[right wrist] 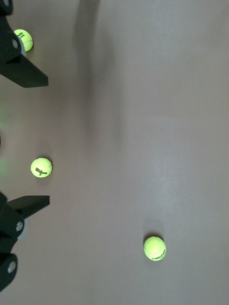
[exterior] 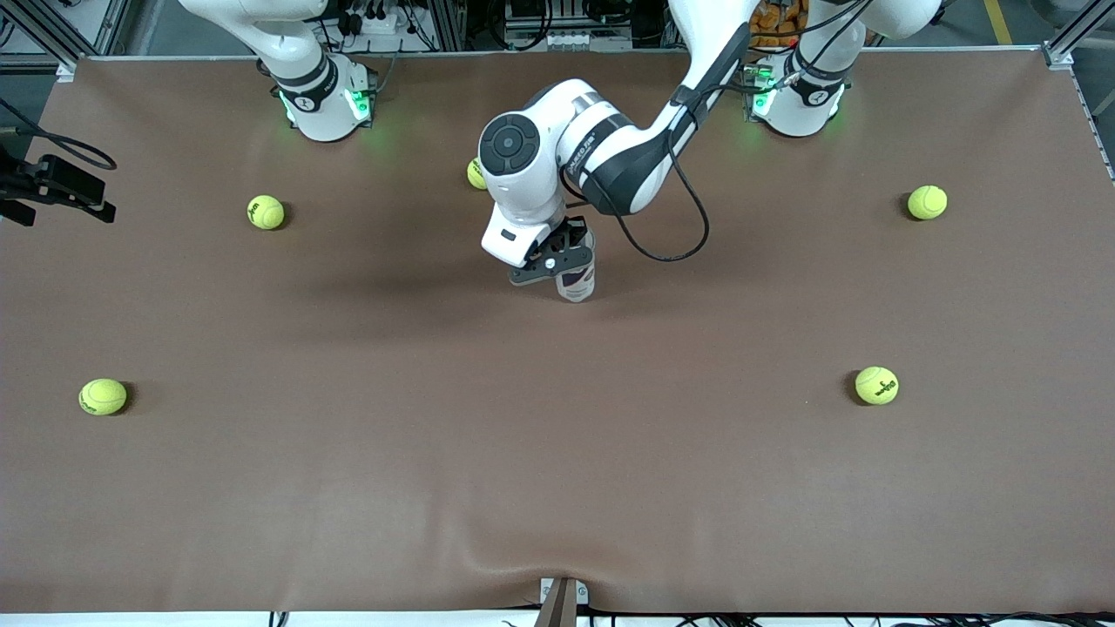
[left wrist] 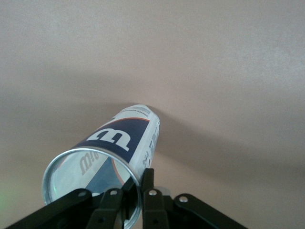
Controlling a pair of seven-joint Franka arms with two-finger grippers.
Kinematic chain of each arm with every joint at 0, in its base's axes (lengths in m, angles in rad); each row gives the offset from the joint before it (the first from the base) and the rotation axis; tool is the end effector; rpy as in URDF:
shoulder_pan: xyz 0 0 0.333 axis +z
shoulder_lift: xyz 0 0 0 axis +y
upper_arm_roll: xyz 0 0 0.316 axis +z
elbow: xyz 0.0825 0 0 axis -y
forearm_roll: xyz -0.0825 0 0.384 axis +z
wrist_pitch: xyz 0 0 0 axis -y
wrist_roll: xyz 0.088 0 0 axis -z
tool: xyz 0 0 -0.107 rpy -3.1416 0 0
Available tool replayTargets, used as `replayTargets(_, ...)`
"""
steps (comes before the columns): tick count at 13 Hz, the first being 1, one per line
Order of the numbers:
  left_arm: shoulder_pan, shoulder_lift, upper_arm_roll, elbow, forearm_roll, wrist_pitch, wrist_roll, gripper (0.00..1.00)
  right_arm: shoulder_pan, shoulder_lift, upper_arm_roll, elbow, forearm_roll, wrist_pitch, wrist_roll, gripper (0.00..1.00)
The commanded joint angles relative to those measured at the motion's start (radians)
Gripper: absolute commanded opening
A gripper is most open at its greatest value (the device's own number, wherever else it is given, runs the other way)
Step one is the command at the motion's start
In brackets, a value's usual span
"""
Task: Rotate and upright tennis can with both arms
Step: 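Lower the upright can onto the table with the left gripper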
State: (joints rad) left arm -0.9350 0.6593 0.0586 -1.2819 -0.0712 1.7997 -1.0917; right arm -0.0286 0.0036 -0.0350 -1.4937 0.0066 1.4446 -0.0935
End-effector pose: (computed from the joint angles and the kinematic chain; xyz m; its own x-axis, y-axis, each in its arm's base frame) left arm 0.4479 -0.5621 0.3524 0.9692 0.2287 -0.0916 0.2183 -0.9696 -0.1102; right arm 0.5417 -0.0337 0.6477 0.9982 0.0308 -0.0518 0.0303 -0.9995 -0.0113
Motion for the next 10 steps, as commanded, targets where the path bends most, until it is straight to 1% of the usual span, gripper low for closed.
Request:
replayTargets(1, -0.002, -0.016, 0.004, 0.001, 0.027, 0.003, -0.005, 0.61, 0.006, 0.006, -0.002, 0.016, -0.003, -0.003, 0.011, 1.00)
replayTargets(2, -0.002, -0.020, 0.004, 0.001, 0.027, 0.003, -0.005, 0.67, 0.004, 0.006, -0.002, 0.016, -0.003, -0.003, 0.011, 1.00)
replayTargets(5, -0.002, -0.030, 0.004, 0.001, 0.027, -0.005, -0.005, 0.69, 0.004, 0.006, -0.002, 0.016, -0.003, -0.003, 0.011, 1.00)
replayTargets(6, -0.001, -0.042, 0.006, 0.001, 0.027, -0.008, -0.005, 0.72, 0.006, 0.006, -0.002, 0.016, -0.003, -0.003, 0.011, 1.00)
replayTargets(7, 0.001, -0.056, 0.006, 0.001, 0.028, -0.008, -0.005, 0.90, 0.004, 0.006, -0.002, 0.016, -0.003, -0.003, 0.011, 1.00)
replayTargets(8, 0.002, -0.072, 0.007, 0.001, 0.027, -0.010, -0.005, 1.00, 0.004, 0.006, -0.002, 0.016, -0.003, -0.003, 0.011, 1.00)
replayTargets(10, 0.013, -0.099, 0.009, 0.001, 0.028, -0.028, -0.005, 1.00, 0.006, 0.006, -0.002, 0.016, -0.003, -0.003, 0.011, 1.00)
